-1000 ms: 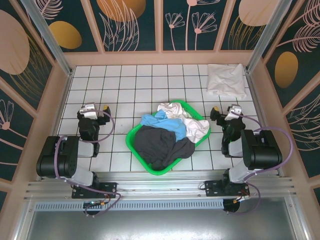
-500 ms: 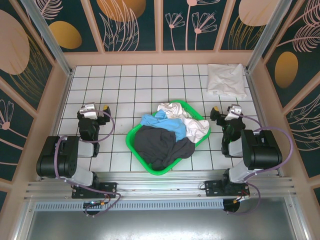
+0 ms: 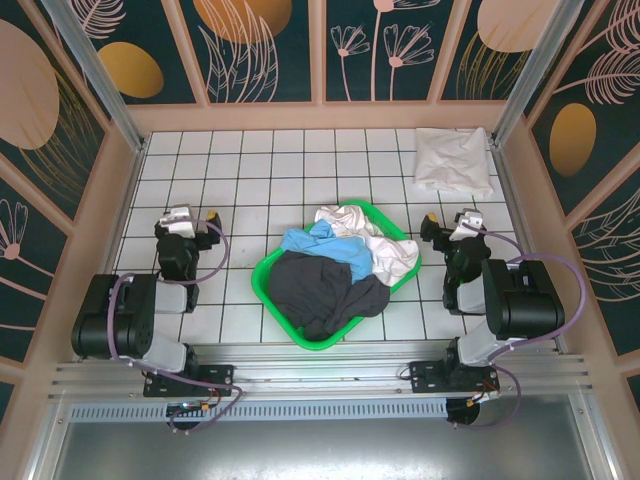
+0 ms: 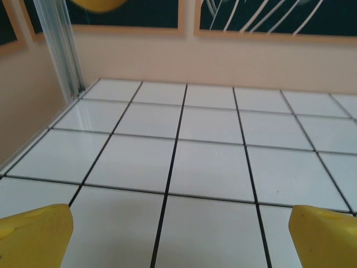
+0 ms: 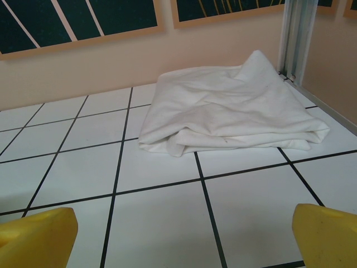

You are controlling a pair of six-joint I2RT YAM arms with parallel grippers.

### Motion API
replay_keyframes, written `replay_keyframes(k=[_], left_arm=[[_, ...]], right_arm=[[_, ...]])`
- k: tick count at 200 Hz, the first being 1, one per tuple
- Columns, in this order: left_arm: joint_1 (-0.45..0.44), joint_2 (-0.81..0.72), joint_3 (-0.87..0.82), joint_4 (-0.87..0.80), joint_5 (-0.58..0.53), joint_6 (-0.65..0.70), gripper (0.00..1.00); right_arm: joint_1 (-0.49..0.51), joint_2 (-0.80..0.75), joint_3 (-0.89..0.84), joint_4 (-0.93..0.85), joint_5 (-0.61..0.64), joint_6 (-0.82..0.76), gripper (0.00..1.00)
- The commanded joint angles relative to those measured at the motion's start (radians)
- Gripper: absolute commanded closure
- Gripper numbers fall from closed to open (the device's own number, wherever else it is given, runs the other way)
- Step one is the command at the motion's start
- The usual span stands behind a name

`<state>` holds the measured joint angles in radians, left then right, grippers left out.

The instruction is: Fold and stack the t-shirts

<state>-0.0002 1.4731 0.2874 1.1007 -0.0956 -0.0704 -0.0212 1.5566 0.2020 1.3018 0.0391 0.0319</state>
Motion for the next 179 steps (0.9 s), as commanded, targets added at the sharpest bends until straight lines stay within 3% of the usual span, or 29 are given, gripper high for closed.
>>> replay_keyframes(k=[1,13,26,39,48,57,62,73,82,102,128,179], left_arm=[[-0.001,-0.115,0.188,-0.391,-0.095,-0.109,0.01],[-0.003,-0.172,0.320,-0.641,-0.177,-0.334,0.01],[-0.001,-0.200,0.477,-0.925,-0.205,-0.582,0.01],[-0.004,-0.203,0.585,-1.020,0.002,-0.580,0.01],[-0.005,-0.208,0.602,-1.007,0.145,-0.616,0.01],[-0.024,-0.228,0.580,-0.945,0.250,-0.631,0.01],[-0.054,-0.245,0.574,-0.938,0.261,-0.615,0.01],[-0.163,-0.272,0.611,-1.015,0.156,-0.553,0.01],[-0.262,-0.277,0.650,-1.090,0.085,-0.508,0.01],[-0.449,-0.266,0.694,-1.185,0.043,-0.458,0.01],[-0.728,-0.216,0.751,-1.300,-0.098,-0.422,0.01],[-1.091,-0.049,0.815,-1.346,-0.015,-0.353,0.01]], right_arm=[[0.035,-0.045,0.020,-0.024,0.132,-0.011,0.01],[0.072,-0.117,0.049,-0.118,0.220,-0.032,0.01],[0.158,-0.215,0.103,-0.241,0.434,-0.052,0.01],[0.228,-0.311,0.112,-0.242,0.666,0.099,0.01],[0.254,-0.411,0.108,-0.347,0.733,0.302,0.01],[0.217,-0.504,0.102,-0.464,0.636,0.418,0.01],[0.174,-0.545,0.098,-0.498,0.478,0.426,0.01],[0.076,-0.598,0.100,-0.534,0.164,0.445,0.01],[0.043,-0.621,0.132,-0.619,0.046,0.454,0.01],[0.049,-0.627,0.264,-0.910,0.003,0.429,0.01],[0.053,-0.621,0.357,-1.084,-0.097,0.405,0.01],[0.050,-0.614,0.425,-1.242,-0.046,0.339,0.01]])
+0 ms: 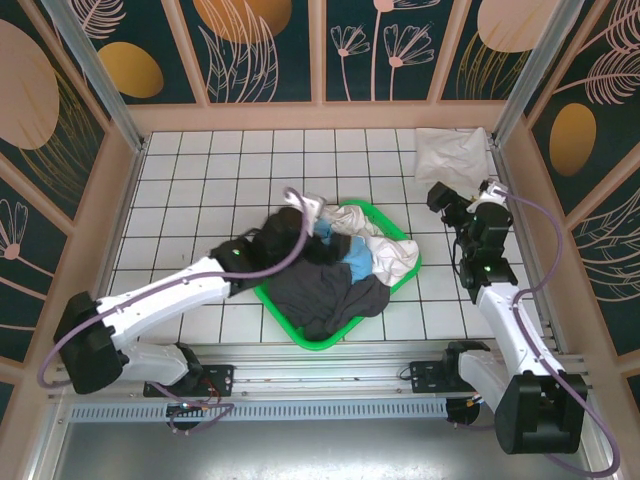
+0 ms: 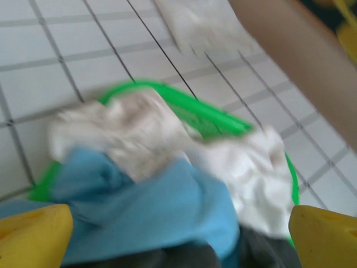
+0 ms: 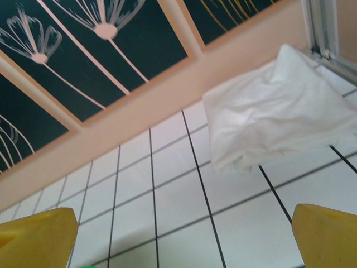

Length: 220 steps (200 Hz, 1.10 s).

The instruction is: Fold and stack the t-shirts

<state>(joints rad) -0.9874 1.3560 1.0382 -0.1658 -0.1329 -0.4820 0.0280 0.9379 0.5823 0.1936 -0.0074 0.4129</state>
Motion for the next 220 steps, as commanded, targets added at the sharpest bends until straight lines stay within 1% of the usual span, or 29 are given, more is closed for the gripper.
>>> replay_keyframes(k=[1,12,21,34,50,62,73,80,96,109,129,135,144,156,164,175,189,207,220], left_arm=[[-0.109,0.072,0.067,-0.080,0.025,0.062,0.01],[-0.159,0.112,0.089,-0.084,0.061,0.102,0.01],[-0.180,0.141,0.094,-0.081,0.124,0.148,0.04],[-0.196,0.182,0.122,-0.116,0.184,0.201,0.08],[-0.223,0.238,0.171,-0.177,0.200,0.265,0.10],[-0.247,0.297,0.212,-0.231,0.181,0.299,0.13],[-0.252,0.348,0.235,-0.263,0.186,0.317,0.21],[-0.253,0.383,0.237,-0.268,0.178,0.321,0.24],[-0.253,0.400,0.221,-0.252,0.153,0.333,0.24],[-0.254,0.396,0.212,-0.241,0.118,0.342,0.22],[-0.254,0.428,0.217,-0.267,-0.016,0.352,0.23],[-0.252,0.443,0.215,-0.275,-0.072,0.351,0.28],[-0.252,0.465,0.205,-0.276,-0.149,0.350,0.43],[-0.247,0.485,0.187,-0.275,-0.238,0.350,0.65],[-0.234,0.489,0.177,-0.281,-0.277,0.348,0.75],[-0.196,0.472,0.150,-0.275,-0.308,0.351,0.81],[-0.131,0.423,0.100,-0.234,-0.314,0.368,0.87],[-0.032,0.364,0.039,-0.150,-0.325,0.432,0.93],[0.054,0.302,-0.005,-0.056,-0.339,0.491,0.98]], right_arm=[[0.000,0.005,0.046,-0.136,0.003,-0.043,0.01],[-0.007,0.019,0.060,-0.161,0.013,-0.042,0.01],[-0.010,0.025,0.071,-0.180,0.007,-0.032,0.01],[-0.009,0.013,0.067,-0.167,-0.048,-0.022,0.01],[-0.010,-0.014,0.059,-0.161,-0.080,-0.013,0.01],[-0.009,-0.033,0.062,-0.182,-0.061,-0.017,0.01],[-0.011,-0.045,0.065,-0.211,-0.030,-0.024,0.01],[-0.012,-0.054,0.062,-0.228,-0.016,-0.028,0.01],[-0.018,-0.079,0.044,-0.245,0.002,-0.034,0.01],[-0.022,-0.096,0.029,-0.249,-0.004,-0.037,0.01],[-0.029,-0.102,0.018,-0.246,-0.009,-0.039,0.01],[-0.030,-0.102,0.014,-0.242,-0.011,-0.039,0.01],[-0.031,-0.100,0.005,-0.231,-0.017,-0.038,0.01],[-0.034,-0.097,-0.005,-0.217,-0.027,-0.037,0.01],[-0.036,-0.092,-0.009,-0.214,-0.033,-0.037,0.01],[-0.038,-0.087,-0.005,-0.216,-0.038,-0.038,0.01],[-0.042,-0.082,-0.003,-0.215,-0.038,-0.038,0.01],[-0.045,-0.083,-0.014,-0.205,-0.052,-0.033,0.01],[-0.046,-0.085,-0.020,-0.196,-0.063,-0.030,0.01]])
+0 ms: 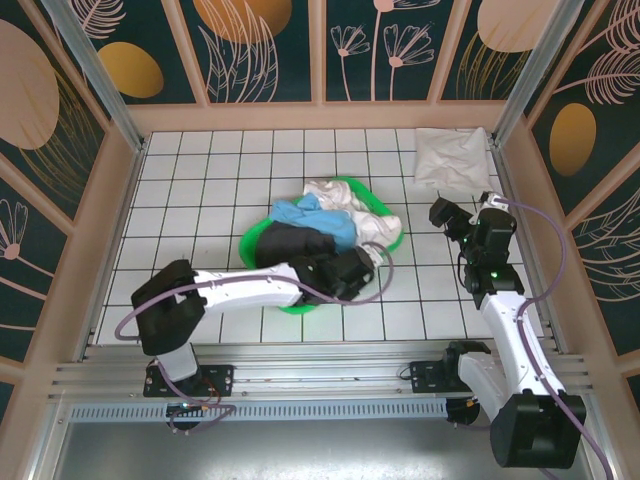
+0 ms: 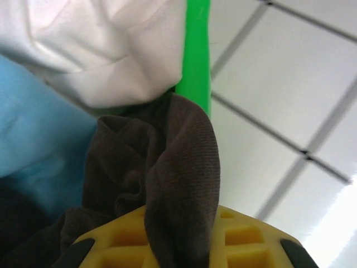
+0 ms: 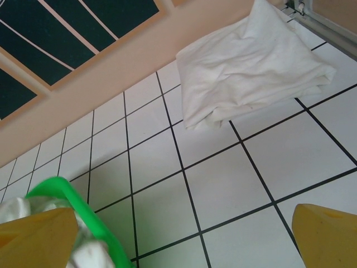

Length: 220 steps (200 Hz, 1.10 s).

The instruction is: Fold and stack the t-shirts

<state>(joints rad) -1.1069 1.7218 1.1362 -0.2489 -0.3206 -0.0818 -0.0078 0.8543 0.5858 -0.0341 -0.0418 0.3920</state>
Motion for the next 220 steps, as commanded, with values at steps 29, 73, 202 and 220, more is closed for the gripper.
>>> replay_keyframes(k=[29,73,202,220], left_arm=[[0.408,-0.073,-0.078,0.158,-0.108,0.155,1.00],[0.631,0.046,0.020,0.298,-0.036,0.326,1.00],[1.018,0.349,0.416,0.231,0.042,0.387,1.00],[1.029,0.386,0.465,0.201,0.028,0.355,1.00]], right_arm=[[-0.014,-0.003,-0.028,0.028,-0.016,-0.012,0.01],[-0.021,-0.007,-0.036,0.021,-0.006,-0.022,0.01],[-0.032,-0.053,-0.030,-0.021,-0.007,-0.021,0.01],[-0.032,-0.060,-0.033,-0.020,-0.013,-0.017,0.01]])
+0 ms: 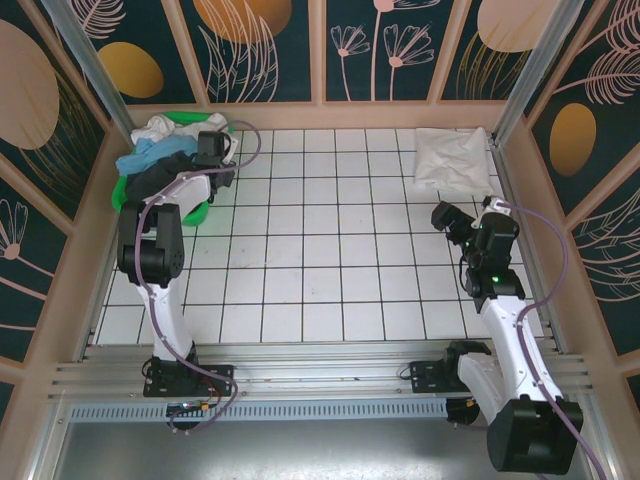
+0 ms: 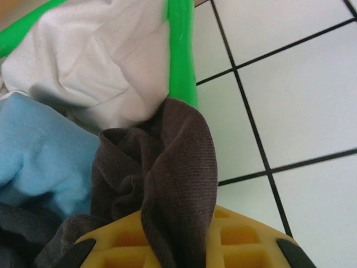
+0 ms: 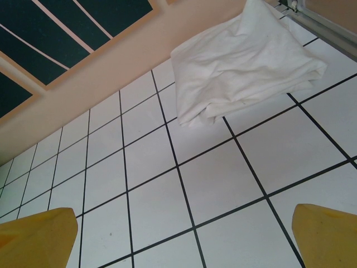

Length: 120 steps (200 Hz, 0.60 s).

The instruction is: Fold and stack the t-shirts

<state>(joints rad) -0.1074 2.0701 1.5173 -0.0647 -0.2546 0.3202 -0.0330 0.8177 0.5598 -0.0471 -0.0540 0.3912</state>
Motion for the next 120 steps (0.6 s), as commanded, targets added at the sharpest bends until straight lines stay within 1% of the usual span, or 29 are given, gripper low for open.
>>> replay_keyframes(k=[1,26,28,32,36,45,50,57,65,77,84,94,108,120], left_arm=[[0.028,0.038,0.084,0.017,-0.039,-0.047,1.00],[0.031,0.054,0.120,0.001,-0.069,-0.076,1.00],[0.031,0.054,0.125,-0.007,-0.066,-0.082,0.98],[0.031,0.054,0.136,-0.023,-0.056,-0.094,0.92],[0.030,0.051,0.146,-0.039,-0.043,-0.105,0.83],[0.031,0.036,0.162,-0.068,-0.006,-0.136,0.50],[0.031,0.023,0.166,-0.081,0.018,-0.156,0.37],[0.030,-0.003,0.167,-0.093,0.058,-0.180,0.26],[0.031,-0.041,0.158,-0.098,0.098,-0.209,0.18],[0.030,-0.103,0.127,-0.086,0.128,-0.256,0.13],[0.031,-0.138,0.107,-0.083,0.118,-0.293,0.10],[0.030,-0.171,0.097,-0.099,0.053,-0.358,0.10],[0.035,-0.182,0.119,-0.166,-0.049,-0.449,0.08],[0.054,-0.167,0.157,-0.240,-0.070,-0.518,0.09]], right_arm=[[-0.007,-0.023,-0.006,-0.007,-0.001,-0.016,0.01],[-0.007,-0.023,0.005,-0.021,-0.006,-0.023,0.01],[-0.007,-0.023,0.006,-0.022,-0.006,-0.023,0.01],[-0.007,-0.023,0.008,-0.025,-0.005,-0.023,0.01],[-0.007,-0.025,0.008,-0.026,-0.004,-0.023,0.01],[-0.007,-0.030,0.007,-0.029,-0.003,-0.022,0.01],[-0.006,-0.033,0.006,-0.029,-0.003,-0.020,0.01],[-0.007,-0.038,0.002,-0.027,-0.004,-0.020,0.01],[-0.007,-0.045,-0.002,-0.023,-0.004,-0.021,0.01],[-0.007,-0.049,-0.009,-0.021,-0.003,-0.021,0.01],[-0.007,-0.051,-0.012,-0.018,-0.008,-0.025,0.01],[-0.007,-0.051,-0.016,-0.013,-0.016,-0.034,0.01],[-0.007,-0.048,-0.019,-0.011,-0.021,-0.038,0.01],[-0.007,-0.046,-0.024,-0.008,-0.030,-0.040,0.01]])
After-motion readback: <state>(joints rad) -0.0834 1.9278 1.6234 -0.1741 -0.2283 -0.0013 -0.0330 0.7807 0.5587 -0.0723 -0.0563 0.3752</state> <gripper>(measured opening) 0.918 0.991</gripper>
